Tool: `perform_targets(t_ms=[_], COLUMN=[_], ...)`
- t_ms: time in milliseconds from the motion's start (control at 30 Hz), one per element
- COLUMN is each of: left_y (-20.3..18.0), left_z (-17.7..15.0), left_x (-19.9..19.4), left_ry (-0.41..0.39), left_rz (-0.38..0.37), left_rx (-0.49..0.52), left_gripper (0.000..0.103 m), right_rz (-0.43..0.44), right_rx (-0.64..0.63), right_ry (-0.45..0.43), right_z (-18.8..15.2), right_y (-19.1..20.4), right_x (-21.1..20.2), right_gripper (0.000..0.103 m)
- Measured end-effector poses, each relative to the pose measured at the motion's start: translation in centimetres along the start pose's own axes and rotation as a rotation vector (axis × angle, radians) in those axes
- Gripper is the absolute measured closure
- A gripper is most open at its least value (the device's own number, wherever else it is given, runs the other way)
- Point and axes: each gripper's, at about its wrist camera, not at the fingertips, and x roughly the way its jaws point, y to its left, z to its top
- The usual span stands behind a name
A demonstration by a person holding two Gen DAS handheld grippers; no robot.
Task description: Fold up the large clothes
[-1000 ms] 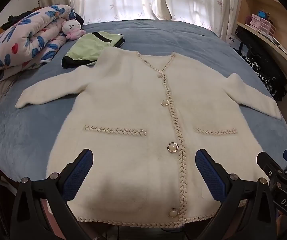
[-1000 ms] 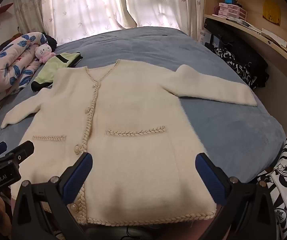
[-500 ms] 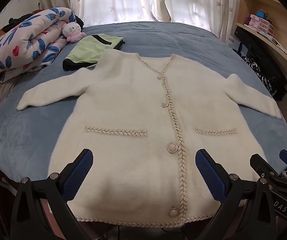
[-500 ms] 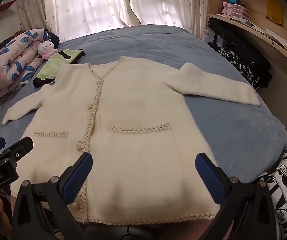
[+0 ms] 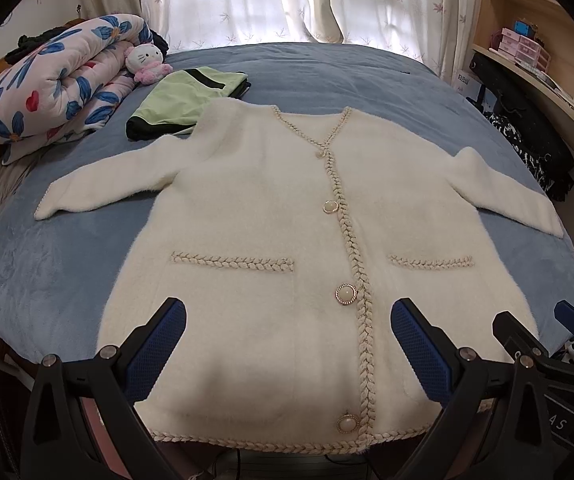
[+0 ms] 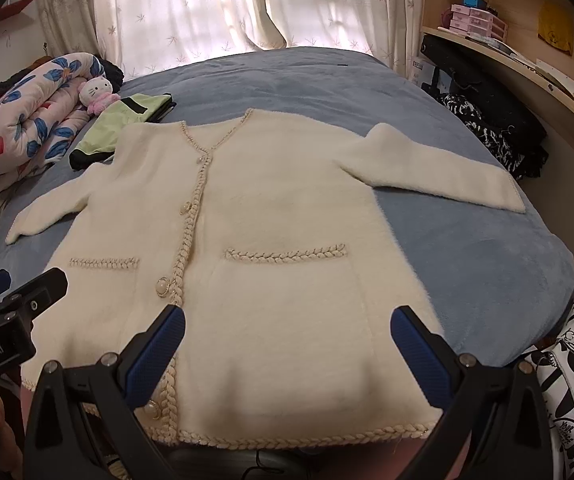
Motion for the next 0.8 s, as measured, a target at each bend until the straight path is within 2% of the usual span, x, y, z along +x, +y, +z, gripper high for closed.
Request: perform_targets(t_ms=[800], left_y=[-0.56], left_z=[-0.16], left_x=[-0.51], left_ry=[0.005], left_rz=[0.022], left_rx=[0.021], left_gripper=[0.001], right_rz=[0.005], right_rx=[-0.005], right_ry=[-0.018], right_z=[0.29], right_y=[0.66], right_x=[-0.41], right_gripper=[0.000])
